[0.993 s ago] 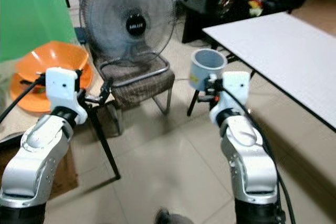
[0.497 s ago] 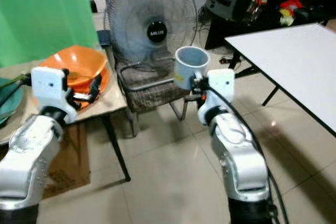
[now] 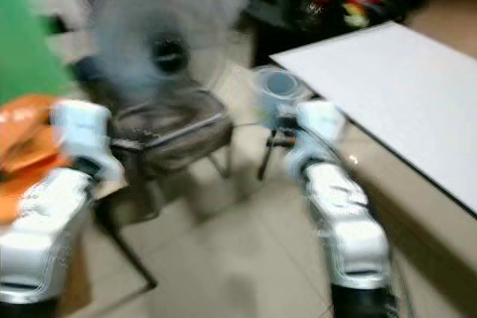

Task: Setting the table

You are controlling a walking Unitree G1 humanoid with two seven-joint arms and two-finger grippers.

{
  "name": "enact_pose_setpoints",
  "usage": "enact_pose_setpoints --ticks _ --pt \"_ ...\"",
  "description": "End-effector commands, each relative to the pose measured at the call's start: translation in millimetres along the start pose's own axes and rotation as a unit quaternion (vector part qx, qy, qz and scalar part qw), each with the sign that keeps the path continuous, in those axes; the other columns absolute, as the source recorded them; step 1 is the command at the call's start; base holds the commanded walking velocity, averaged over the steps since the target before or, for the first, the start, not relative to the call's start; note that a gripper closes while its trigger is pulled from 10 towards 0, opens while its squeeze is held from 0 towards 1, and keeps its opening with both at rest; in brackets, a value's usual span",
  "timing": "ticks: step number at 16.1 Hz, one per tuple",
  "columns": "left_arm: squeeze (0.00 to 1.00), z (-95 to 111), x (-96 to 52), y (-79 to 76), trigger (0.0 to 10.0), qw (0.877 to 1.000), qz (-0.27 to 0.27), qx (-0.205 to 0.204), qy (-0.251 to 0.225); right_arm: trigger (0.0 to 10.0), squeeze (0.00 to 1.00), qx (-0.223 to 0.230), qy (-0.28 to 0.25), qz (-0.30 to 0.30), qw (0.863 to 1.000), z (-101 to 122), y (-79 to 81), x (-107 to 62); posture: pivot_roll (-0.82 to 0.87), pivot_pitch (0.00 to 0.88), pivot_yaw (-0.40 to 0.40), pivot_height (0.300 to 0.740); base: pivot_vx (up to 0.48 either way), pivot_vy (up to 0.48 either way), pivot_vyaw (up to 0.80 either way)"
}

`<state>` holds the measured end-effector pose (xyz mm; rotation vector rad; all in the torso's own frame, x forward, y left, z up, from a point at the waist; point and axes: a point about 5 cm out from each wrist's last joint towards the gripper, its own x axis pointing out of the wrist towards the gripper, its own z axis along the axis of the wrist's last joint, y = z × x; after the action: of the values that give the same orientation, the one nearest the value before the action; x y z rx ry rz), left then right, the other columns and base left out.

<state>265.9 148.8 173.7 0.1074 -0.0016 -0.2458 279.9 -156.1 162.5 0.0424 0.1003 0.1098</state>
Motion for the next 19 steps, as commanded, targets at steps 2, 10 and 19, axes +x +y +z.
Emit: enact_pose_setpoints --ticks 2,10,19 --pt "0.0 1 -3.6 10.7 10.0 1.0 0.015 0.01 -0.001 10.0 0.0 0.005 -0.022 0.015 1.0 9 10.1 0.6 0.14 0.0 -0.01 0.74 0.392 0.0 -0.8" --pt "0.0 0 7.0 6.0 10.0 1.0 -0.02 0.008 0.003 10.0 0.0 -0.006 -0.043 -0.028 0.999 9 3.4 -9.5 0.09 0.0 0.06 0.74 0.384 0.0 -0.1" --pt "0.0 -6 1.4 6.6 10.0 1.0 -0.025 0.012 0.012 10.0 0.0 -0.038 -0.05 -0.016 0.998 13 -1.7 4.2 0.12 0.0 0.028 0.74 0.363 0.0 -0.18"
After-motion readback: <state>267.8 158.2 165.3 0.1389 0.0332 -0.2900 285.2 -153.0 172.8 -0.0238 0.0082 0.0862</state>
